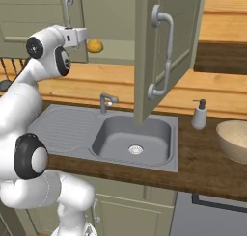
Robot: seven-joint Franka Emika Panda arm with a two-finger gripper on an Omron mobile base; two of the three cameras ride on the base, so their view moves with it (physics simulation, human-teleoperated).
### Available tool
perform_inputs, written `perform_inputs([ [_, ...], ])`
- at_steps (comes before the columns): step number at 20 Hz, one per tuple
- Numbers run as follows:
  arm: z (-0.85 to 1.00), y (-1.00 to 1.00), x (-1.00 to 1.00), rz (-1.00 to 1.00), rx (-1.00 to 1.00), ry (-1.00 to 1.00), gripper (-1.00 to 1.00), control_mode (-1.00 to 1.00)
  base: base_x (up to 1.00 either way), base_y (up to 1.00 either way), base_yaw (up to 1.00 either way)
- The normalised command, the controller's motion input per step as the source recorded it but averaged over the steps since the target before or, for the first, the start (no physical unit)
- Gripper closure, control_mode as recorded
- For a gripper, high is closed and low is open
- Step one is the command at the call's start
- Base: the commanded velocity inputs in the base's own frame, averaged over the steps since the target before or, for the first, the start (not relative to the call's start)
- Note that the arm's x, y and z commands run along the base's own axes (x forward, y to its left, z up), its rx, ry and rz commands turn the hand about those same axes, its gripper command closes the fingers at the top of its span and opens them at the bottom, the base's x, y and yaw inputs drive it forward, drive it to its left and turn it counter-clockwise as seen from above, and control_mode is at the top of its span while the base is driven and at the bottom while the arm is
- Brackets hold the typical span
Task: Open the cabinet, pick up the bread from the cabinet and place it in the basket. Then move the basket to the dining counter.
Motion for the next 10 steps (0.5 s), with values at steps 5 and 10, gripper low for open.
perform_inputs([
  [5, -0.36, 1.00, -0.28, 0.04, 0.00, 0.12, 1.00, -1.00, 0.00, 0.00, 0.00],
  [10, -0.37, 1.00, -0.63, 0.10, 0.02, 0.08, 1.00, -1.00, 0.00, 0.00, 0.00],
])
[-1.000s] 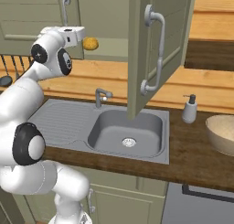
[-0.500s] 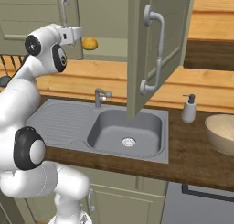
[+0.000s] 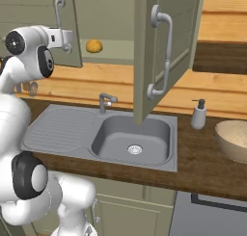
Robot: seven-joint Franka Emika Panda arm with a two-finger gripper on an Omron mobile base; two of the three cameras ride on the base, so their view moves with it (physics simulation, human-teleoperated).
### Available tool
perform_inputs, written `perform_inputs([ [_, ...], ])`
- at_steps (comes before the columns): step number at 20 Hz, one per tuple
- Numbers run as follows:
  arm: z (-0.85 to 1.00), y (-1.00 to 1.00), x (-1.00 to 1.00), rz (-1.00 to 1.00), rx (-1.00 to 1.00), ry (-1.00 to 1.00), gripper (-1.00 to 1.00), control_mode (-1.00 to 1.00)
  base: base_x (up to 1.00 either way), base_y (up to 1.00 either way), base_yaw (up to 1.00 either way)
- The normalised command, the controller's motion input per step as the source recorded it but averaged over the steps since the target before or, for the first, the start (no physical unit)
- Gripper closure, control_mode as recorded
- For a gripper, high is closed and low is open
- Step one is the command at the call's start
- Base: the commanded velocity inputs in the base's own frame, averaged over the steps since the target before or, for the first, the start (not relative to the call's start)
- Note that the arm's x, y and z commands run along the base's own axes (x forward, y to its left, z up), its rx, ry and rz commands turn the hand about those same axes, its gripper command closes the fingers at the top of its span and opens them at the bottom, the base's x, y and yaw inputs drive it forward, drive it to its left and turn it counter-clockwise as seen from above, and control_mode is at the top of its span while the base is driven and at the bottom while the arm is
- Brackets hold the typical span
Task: Open the cabinet, pick up the bread from the cabinet and place it in the basket. Then move the basket to the dining counter.
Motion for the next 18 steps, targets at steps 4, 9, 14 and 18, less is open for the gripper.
perform_inputs([
  [4, -0.29, 1.00, -0.99, 0.14, 0.10, 0.03, 1.00, -1.00, 0.00, 0.00, 0.00],
  [9, -0.35, 1.00, -1.00, 0.14, 0.12, 0.00, 1.00, -1.00, 0.00, 0.00, 0.00],
  [14, -0.33, 1.00, -1.00, 0.11, 0.10, 0.00, 1.00, -1.00, 0.00, 0.00, 0.00],
  [18, -0.31, 1.00, -0.85, 0.06, 0.03, 0.06, 1.00, -1.00, 0.00, 0.00, 0.00],
])
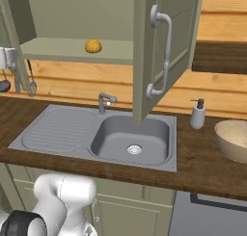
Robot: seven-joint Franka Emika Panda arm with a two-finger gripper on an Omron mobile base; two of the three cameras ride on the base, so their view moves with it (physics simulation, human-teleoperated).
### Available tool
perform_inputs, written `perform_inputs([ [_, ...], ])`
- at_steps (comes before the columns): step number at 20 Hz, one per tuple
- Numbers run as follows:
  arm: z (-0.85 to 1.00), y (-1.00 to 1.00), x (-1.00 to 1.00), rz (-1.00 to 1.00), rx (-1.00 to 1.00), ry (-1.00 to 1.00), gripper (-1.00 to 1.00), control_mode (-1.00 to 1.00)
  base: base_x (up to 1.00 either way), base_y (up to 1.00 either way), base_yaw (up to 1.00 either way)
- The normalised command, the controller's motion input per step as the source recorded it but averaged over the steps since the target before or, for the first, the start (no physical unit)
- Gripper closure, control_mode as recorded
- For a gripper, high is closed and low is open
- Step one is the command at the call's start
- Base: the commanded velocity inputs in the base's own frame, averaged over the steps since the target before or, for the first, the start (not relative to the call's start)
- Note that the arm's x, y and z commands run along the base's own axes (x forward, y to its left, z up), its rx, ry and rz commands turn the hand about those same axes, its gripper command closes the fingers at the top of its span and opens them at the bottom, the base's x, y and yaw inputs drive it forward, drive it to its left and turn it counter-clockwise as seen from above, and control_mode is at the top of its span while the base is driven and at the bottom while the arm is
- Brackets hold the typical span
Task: Open the cabinet, pick up the bread from the cabinet and place it in the basket. Then move the basket to the dining counter.
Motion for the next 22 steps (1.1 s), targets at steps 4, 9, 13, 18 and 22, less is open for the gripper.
perform_inputs([
  [4, -0.24, 1.00, -0.68, 0.04, 0.02, 0.11, 1.00, -1.00, 0.00, 0.00, 0.00],
  [9, -0.20, 1.00, -0.54, 0.02, 0.00, 0.13, 1.00, -1.00, 0.00, 0.00, 0.00],
  [13, -0.19, 1.00, -0.64, 0.03, 0.00, 0.10, 1.00, -1.00, 0.00, 0.00, 0.00],
  [18, 0.04, 0.40, -0.95, 0.03, 0.08, 0.00, 1.00, -1.00, 0.00, 0.00, 0.00],
  [22, 0.24, -0.93, -1.00, -0.01, 0.10, -0.11, 1.00, -1.00, 0.00, 0.00, 0.00],
])
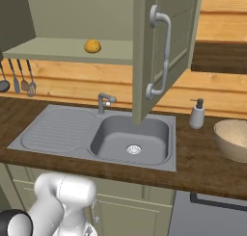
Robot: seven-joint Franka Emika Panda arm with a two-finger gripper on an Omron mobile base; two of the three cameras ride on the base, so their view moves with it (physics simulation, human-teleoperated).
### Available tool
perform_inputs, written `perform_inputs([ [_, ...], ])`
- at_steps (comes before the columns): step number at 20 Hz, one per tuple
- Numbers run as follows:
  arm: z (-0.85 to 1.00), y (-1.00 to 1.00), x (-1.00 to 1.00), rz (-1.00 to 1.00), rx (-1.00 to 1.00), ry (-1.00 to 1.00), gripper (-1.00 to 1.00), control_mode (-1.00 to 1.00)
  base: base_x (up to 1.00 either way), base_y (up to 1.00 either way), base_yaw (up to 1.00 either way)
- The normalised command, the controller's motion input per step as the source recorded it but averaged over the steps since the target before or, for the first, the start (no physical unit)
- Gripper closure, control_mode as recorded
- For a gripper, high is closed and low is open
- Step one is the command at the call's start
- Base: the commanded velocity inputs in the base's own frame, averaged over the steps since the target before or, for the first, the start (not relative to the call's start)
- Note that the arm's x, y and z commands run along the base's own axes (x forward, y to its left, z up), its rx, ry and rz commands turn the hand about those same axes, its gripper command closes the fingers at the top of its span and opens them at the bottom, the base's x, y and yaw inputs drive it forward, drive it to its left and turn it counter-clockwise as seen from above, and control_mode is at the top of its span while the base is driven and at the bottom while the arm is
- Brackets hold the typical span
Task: Open the cabinet, pick up the bread from the cabinet and place it in the basket. Then move the basket to the dining counter.
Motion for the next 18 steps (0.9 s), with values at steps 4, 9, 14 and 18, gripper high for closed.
perform_inputs([
  [4, 0.33, -0.96, -0.95, -0.04, 0.11, -0.02, 1.00, -1.00, 0.00, 0.00, 0.00],
  [9, 0.06, -1.00, 0.00, -0.01, 0.08, 0.25, 1.00, -1.00, 0.00, 0.00, 0.00],
  [14, 0.00, -1.00, 0.48, 0.00, 0.01, 0.10, 1.00, -1.00, 0.00, 0.00, 0.00],
  [18, -0.03, -1.00, 0.66, 0.00, 0.00, 0.31, 1.00, -1.00, 0.00, 0.00, 0.00],
])
